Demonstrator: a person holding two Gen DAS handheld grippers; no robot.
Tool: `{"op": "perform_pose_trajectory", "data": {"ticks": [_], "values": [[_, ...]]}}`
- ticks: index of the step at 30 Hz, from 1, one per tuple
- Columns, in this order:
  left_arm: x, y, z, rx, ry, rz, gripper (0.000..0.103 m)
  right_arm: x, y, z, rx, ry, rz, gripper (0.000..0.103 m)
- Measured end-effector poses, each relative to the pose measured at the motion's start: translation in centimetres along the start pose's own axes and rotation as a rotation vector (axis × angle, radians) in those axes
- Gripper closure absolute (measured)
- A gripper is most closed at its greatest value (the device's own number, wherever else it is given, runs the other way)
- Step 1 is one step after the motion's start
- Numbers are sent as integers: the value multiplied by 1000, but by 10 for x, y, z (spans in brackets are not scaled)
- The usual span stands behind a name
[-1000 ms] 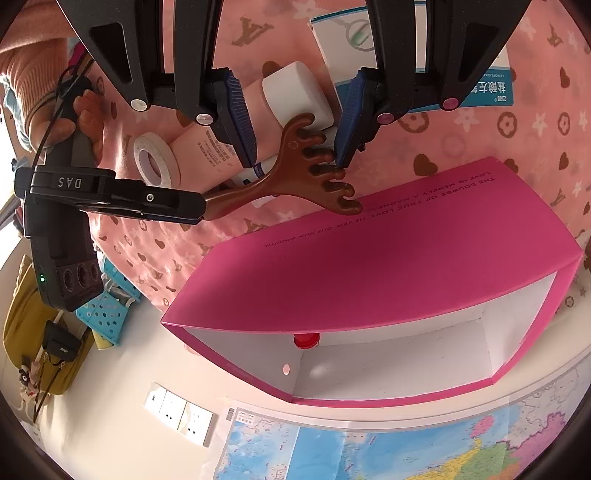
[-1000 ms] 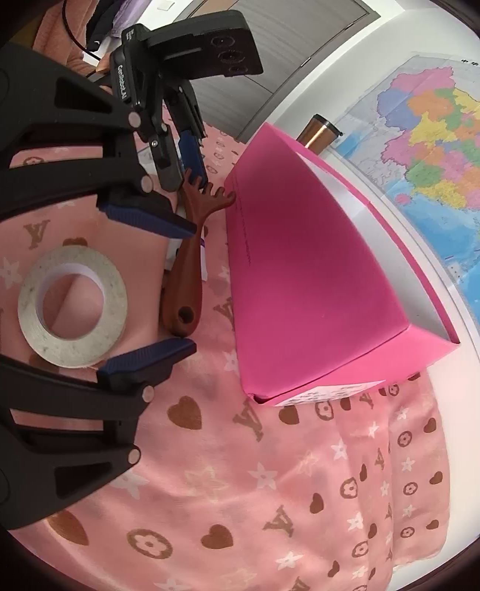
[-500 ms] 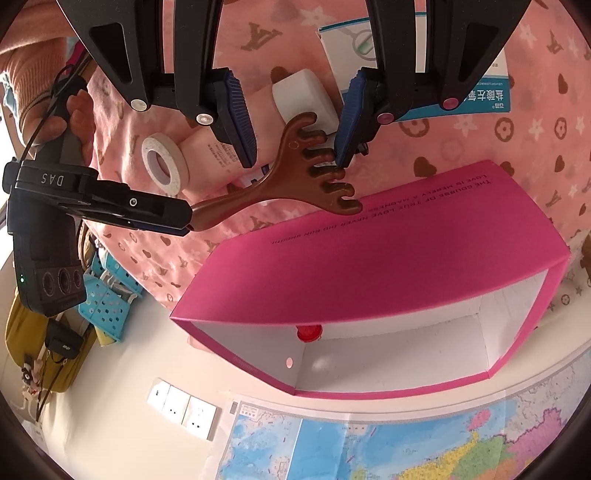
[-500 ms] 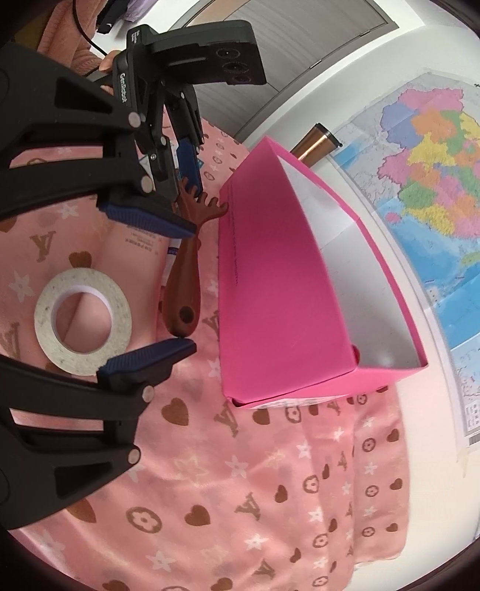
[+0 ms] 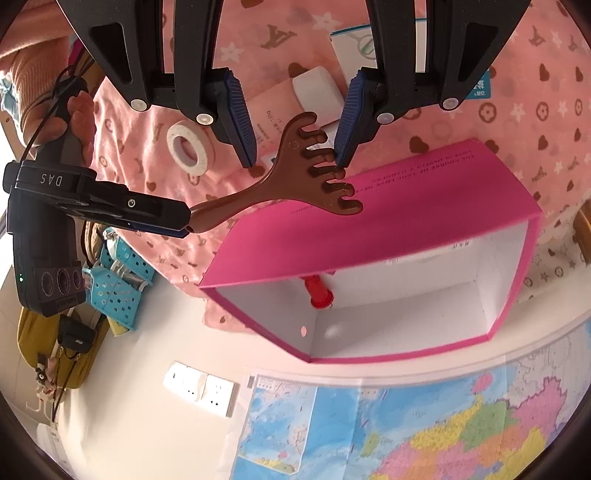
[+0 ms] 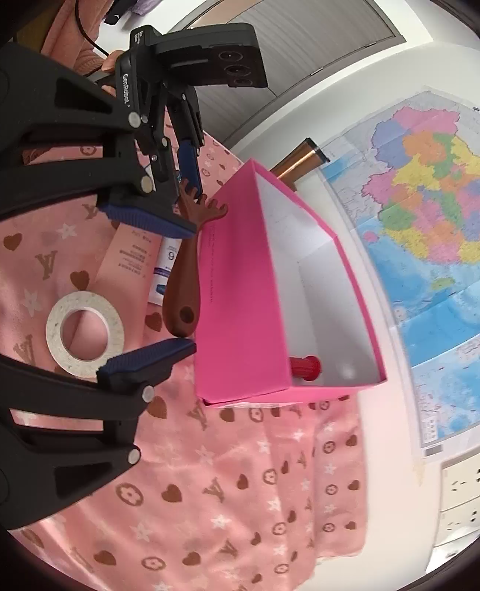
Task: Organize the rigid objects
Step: 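Lift the brown massager and carry it over the magenta box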
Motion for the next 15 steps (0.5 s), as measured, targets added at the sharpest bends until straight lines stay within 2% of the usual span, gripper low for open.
{"op": "perform_pose_trajectory", "data": {"ticks": [15], "values": [[-26,-22,8,-23,41,75,60,-22,-20,-15,-2,-42,72,44]]}}
Point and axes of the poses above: each gripper's, at about its wrist camera, not at the fingertips, and y roughly the way its jaws point, z to its right, x to its underside, the point moved 8 cm from there along y, roughly the way its jaws point, and after that the axes turned 5 degrees about y, right-handed, at the moved point
